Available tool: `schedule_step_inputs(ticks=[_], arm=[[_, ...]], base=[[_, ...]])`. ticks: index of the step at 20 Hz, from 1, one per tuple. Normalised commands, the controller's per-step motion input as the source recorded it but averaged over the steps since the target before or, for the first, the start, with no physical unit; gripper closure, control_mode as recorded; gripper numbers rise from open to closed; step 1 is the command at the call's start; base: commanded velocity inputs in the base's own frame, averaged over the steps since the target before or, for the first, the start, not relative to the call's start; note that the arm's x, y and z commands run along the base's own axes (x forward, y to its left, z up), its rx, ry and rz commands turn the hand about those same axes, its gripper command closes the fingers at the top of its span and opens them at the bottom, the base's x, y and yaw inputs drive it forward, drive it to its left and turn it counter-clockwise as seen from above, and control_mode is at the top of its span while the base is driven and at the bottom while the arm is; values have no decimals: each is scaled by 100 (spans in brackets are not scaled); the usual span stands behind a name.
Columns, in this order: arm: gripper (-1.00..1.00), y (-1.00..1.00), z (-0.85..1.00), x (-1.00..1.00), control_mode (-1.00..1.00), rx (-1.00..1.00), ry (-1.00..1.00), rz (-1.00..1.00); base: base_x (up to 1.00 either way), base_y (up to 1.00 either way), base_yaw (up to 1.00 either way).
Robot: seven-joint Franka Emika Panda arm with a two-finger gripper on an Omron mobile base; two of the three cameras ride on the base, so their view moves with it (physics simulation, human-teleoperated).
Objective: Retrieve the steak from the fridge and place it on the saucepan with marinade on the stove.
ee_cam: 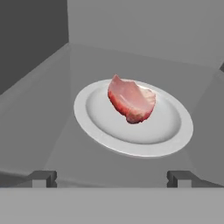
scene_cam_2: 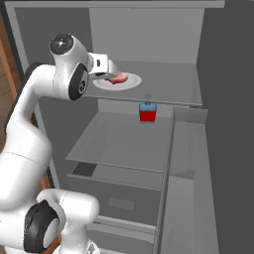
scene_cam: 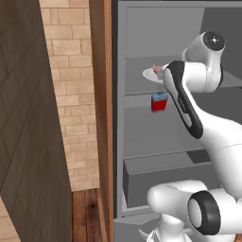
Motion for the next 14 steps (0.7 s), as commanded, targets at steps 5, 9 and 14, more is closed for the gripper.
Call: schedule_step_inputs(ticks=[5, 9, 14], arm=[[-100, 0, 0, 21, -100, 0, 0, 0], [-100, 0, -6, 33, -100, 0, 0, 0], [-100, 0, -9, 36, -100, 0, 0, 0]], base=[[0, 0, 0], [0, 0, 0], [0, 0, 0]])
